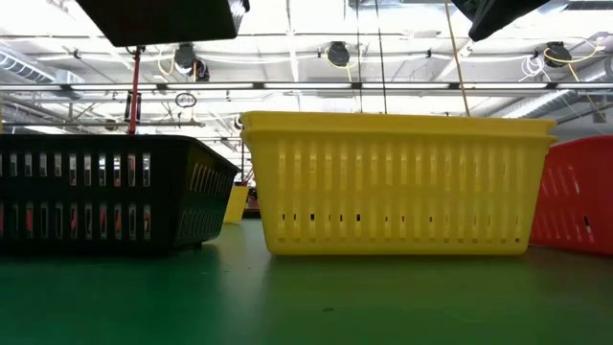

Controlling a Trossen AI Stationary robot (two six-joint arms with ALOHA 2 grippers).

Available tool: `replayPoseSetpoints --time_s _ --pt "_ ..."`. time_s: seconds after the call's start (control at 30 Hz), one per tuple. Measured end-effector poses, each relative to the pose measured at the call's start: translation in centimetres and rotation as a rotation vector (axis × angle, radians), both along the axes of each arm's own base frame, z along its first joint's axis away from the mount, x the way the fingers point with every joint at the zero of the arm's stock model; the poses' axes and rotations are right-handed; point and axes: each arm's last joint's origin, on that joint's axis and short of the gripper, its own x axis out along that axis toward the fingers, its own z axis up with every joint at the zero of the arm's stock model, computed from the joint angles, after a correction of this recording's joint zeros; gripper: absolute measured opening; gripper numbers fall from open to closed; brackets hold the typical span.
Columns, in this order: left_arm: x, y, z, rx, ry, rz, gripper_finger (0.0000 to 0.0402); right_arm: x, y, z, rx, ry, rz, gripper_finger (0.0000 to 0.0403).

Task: Stack baskets by color
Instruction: Stack the middle black bin on top of the bottom black bin

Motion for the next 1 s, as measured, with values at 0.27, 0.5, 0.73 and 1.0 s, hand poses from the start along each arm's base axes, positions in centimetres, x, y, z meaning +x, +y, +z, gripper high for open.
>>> replayPoseSetpoints --time_s 0.27,0.5,0.73,1.0 --pt "-0.3 -2.8 -1.4 -0.041 0.010 0.015 0.0008 0.1 0.1 0.1 0.006 -0.014 0.002 0.0000" --pt "0.0 -5.4 -2.2 -0.057 0.023 0.019 0.0008 0.1 0.1 0.1 0.008 -0.017 0.002 0.0000" --pt "1.8 -8.3 -2.0 -0.022 0.016 -0.033 0.0008 0.1 0.1 0.1 0.005 -0.017 0.006 0.0000" --pt "2.8 -9.4 -3.1 0.046 0.046 -0.049 0.0008 0.1 0.1 0.1 0.005 -0.017 0.006 0.0000"
